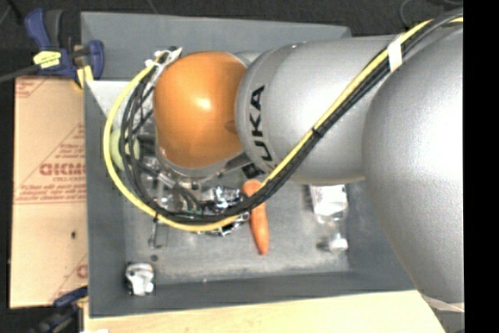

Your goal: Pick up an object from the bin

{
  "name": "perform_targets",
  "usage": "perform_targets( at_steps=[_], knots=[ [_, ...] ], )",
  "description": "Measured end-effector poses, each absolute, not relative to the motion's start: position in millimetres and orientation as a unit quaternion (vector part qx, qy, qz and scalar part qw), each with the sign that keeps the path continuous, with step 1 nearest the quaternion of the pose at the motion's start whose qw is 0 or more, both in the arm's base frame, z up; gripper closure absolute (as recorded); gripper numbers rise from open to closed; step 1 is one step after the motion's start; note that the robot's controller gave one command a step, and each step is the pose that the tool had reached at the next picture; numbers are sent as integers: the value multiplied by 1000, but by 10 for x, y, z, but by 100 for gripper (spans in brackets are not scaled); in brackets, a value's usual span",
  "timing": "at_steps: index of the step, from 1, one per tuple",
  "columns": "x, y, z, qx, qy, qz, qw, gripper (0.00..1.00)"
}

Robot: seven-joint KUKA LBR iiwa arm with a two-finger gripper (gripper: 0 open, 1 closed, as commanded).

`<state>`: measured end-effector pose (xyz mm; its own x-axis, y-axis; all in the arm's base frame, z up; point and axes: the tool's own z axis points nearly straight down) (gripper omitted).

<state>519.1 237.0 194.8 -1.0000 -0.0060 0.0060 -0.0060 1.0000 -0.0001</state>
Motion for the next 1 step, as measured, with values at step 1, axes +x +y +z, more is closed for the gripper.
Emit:
perform_targets(
  at_steps=[1],
  knots=[
    [5209, 2358, 1997, 1, -1000, -1, -1, 0]
  ],
)
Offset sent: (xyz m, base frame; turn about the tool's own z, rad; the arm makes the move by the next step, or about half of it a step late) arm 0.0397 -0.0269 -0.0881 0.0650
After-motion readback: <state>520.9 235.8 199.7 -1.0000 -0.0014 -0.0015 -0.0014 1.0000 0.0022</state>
